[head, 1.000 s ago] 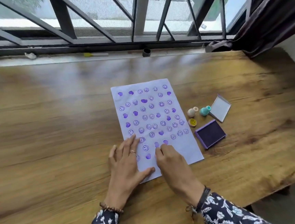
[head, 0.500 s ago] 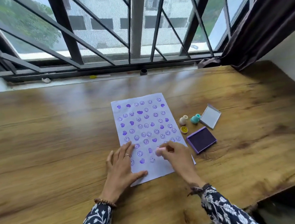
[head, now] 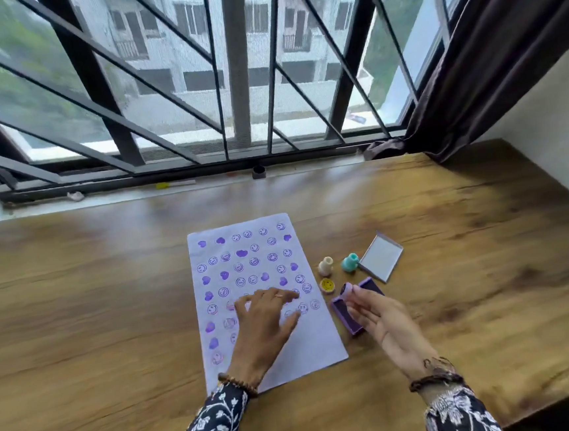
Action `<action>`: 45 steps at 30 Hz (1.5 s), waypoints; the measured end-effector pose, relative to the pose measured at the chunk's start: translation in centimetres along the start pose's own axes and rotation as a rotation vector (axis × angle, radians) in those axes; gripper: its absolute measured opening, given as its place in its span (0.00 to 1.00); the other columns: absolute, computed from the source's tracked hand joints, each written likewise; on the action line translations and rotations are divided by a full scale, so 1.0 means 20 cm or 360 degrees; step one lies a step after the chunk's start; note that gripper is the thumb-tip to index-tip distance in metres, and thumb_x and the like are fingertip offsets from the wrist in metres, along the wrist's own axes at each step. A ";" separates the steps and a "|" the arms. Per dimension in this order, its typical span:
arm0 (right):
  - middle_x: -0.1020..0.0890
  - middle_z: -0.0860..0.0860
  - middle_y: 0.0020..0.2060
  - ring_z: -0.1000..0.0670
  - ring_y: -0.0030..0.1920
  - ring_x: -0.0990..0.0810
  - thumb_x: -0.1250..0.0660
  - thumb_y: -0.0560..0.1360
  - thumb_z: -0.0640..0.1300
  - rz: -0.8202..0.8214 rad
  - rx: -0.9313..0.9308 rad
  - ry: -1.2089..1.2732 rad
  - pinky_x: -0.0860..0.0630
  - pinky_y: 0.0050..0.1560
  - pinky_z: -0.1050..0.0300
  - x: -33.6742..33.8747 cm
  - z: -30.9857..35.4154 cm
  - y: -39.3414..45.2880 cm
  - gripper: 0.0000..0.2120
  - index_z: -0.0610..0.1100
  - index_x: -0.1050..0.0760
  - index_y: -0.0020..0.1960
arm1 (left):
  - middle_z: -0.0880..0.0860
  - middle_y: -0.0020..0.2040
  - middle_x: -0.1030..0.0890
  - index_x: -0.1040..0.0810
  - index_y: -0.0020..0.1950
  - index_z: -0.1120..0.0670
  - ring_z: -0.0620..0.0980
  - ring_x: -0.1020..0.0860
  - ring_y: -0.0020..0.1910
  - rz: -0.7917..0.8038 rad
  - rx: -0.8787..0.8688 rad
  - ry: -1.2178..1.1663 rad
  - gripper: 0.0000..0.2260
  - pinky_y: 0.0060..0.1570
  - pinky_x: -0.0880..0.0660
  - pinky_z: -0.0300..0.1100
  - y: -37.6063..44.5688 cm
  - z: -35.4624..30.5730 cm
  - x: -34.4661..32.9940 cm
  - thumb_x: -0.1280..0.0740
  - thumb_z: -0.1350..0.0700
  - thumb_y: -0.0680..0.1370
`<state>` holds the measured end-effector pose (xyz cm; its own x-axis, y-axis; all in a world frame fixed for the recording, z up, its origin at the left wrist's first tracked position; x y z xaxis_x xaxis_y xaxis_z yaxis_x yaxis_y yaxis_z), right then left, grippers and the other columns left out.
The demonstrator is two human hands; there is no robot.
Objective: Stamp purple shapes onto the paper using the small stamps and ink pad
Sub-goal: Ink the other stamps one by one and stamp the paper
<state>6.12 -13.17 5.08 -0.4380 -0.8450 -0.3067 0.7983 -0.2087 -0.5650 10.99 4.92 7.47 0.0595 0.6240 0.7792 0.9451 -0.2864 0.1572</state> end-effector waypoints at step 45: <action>0.22 0.58 0.37 0.60 0.38 0.23 0.30 0.70 0.47 -0.0060 0.0930 -0.1622 0.30 0.36 0.70 -0.05 0.35 0.15 0.04 0.55 0.21 0.36 | 0.51 0.43 0.16 0.20 0.49 0.51 0.42 0.19 0.42 -0.0109 0.0732 -0.1310 0.13 0.39 0.26 0.27 0.13 -0.03 -0.28 0.26 0.63 0.67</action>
<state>11.86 -16.39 8.96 -0.1436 -0.7814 0.6073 0.9763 -0.2122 -0.0422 13.04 0.31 3.87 0.0414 0.9962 0.0766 0.9785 -0.0249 -0.2050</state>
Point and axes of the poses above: each hand's wrist, its own y-axis towards the middle knuckle, its own x-axis out of the back of the hand, z = x × y, the point moved 10 cm from there along y, towards the middle knuckle
